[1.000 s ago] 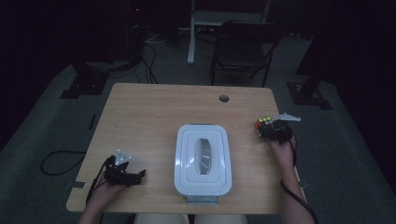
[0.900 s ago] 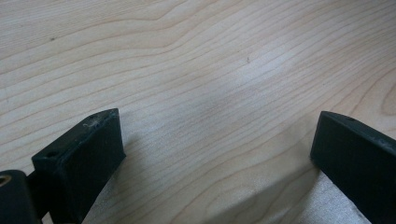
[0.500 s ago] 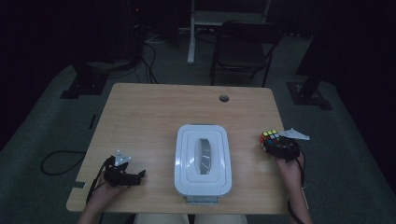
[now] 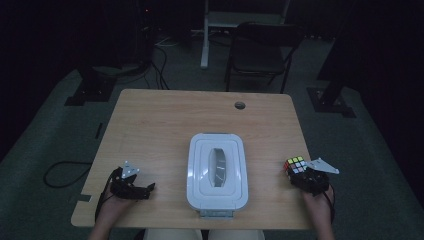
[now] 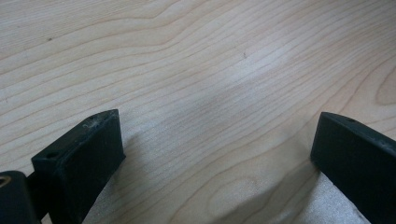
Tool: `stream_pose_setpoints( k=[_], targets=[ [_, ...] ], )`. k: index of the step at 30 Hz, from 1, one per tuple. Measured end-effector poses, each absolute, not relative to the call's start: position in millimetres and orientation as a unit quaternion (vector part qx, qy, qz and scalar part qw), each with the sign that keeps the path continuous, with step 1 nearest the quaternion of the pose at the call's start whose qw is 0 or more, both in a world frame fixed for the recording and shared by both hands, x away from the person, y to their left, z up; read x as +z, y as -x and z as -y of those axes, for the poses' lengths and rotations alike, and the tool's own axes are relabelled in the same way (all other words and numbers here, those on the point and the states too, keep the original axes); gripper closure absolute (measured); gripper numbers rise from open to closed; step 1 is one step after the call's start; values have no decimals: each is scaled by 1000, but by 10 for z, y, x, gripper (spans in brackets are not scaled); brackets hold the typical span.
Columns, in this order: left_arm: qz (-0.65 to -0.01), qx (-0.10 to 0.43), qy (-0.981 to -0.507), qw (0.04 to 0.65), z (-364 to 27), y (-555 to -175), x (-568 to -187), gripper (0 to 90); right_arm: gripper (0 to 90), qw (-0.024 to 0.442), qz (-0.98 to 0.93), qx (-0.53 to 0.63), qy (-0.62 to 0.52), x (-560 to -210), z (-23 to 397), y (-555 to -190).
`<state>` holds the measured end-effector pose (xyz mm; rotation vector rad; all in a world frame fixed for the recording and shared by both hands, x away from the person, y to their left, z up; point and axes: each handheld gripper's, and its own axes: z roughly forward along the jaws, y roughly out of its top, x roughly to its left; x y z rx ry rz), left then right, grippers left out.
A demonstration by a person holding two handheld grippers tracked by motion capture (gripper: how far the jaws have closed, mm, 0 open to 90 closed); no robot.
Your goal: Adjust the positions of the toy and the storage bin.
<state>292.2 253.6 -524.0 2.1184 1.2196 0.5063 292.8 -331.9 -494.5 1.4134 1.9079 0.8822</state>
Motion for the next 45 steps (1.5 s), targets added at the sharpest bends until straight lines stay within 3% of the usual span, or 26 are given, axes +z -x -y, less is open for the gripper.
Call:
stream_pose_setpoints(
  k=[18,26,37,45],
  targets=[
    [-463,193,-805,317,-2533,-2927,-5242,28,332,280,-707,355,-544,-5099,3345,-2745],
    [-464,193,-805,317,-2533,-2927,-5242,28,141,287,-703,369,-535,-4958,3307,-2784],
    [-469,194,-802,314,-2534,-2921,-5239,28,169,300,-705,392,-509,-4720,3134,-2875],
    [-477,197,-798,312,-2525,-2904,-5239,28,167,279,-714,421,-486,-4626,2908,-2932]
  ],
)
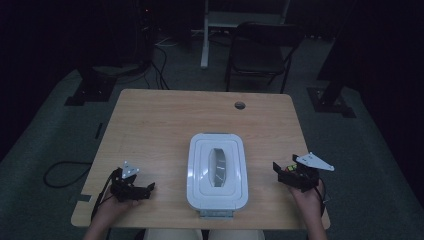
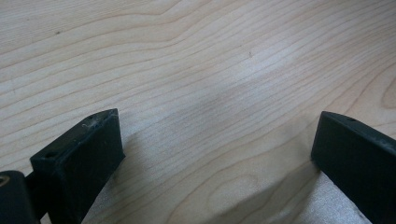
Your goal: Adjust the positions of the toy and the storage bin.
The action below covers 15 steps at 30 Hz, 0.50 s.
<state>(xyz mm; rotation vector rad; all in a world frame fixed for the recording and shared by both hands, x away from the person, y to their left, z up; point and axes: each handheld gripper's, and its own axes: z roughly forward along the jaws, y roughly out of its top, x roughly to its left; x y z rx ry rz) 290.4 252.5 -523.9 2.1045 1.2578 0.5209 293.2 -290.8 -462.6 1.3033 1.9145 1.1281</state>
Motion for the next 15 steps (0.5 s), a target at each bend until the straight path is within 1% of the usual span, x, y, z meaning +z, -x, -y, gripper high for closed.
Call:
stream_pose_setpoints(
  k=[1,2,11,15],
  targets=[
    [-476,198,-798,312,-2525,-2905,-5239,28,137,278,-717,421,-482,-4624,2870,-2941],
    [-477,198,-798,313,-2525,-2906,-5239,28,126,278,-721,420,-476,-4627,2834,-2952],
    [-474,198,-799,314,-2524,-2924,-5240,28,136,237,-752,432,-438,-4776,2534,-3054],
    [-474,197,-799,313,-2524,-2924,-5240,28,136,228,-766,427,-423,-4879,2409,-3066]
  ],
)
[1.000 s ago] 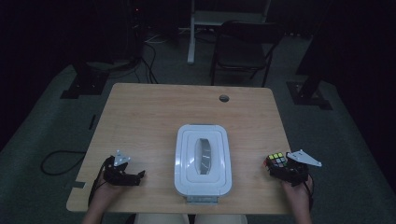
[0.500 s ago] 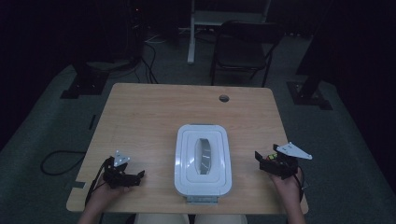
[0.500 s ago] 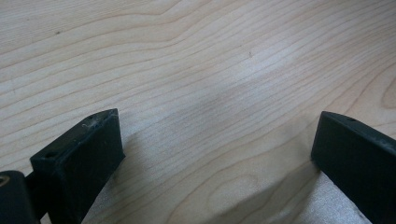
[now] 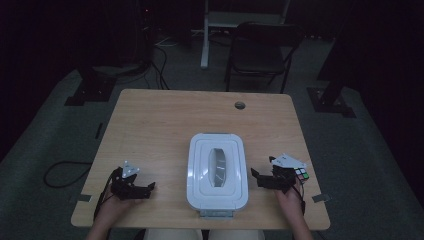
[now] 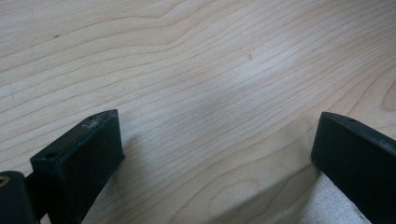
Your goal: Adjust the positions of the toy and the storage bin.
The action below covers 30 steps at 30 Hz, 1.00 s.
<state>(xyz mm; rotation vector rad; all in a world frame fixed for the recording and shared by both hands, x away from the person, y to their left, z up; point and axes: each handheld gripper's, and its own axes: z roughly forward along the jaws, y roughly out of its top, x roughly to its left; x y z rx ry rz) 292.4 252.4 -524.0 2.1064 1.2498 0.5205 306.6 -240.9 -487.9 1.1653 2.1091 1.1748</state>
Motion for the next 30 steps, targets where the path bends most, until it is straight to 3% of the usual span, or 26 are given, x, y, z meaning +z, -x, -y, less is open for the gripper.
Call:
stream_pose_setpoints(
  k=[12,30],
  targets=[
    [-471,196,-800,315,-2529,-2925,-5241,28,139,193,-789,392,-432,-5222,2264,-3158],
    [-463,192,-805,317,-2550,-2923,-5241,29,129,186,-808,347,-439,-5273,2219,-3217]
  ],
)
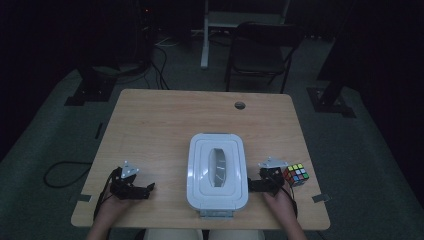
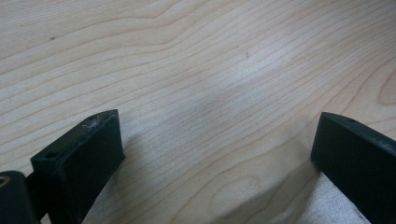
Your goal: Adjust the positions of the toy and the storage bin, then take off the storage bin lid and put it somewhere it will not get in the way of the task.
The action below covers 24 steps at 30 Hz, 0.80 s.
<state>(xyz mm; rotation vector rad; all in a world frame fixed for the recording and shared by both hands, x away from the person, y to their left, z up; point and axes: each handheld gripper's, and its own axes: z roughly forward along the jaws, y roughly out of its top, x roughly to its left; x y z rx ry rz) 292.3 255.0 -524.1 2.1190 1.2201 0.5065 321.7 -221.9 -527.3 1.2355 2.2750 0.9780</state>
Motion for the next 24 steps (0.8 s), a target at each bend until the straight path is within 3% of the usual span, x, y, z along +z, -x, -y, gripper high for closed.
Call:
stream_pose_setpoints(
  k=[16,24],
  targets=[
    [-474,177,-804,312,-2623,-2910,-5194,34,129,186,-808,347,-439,-5272,2220,-3218],
    [-453,171,-813,324,-2533,-2886,-4995,34,129,186,-808,347,-439,-5272,2220,-3218]
  ],
)
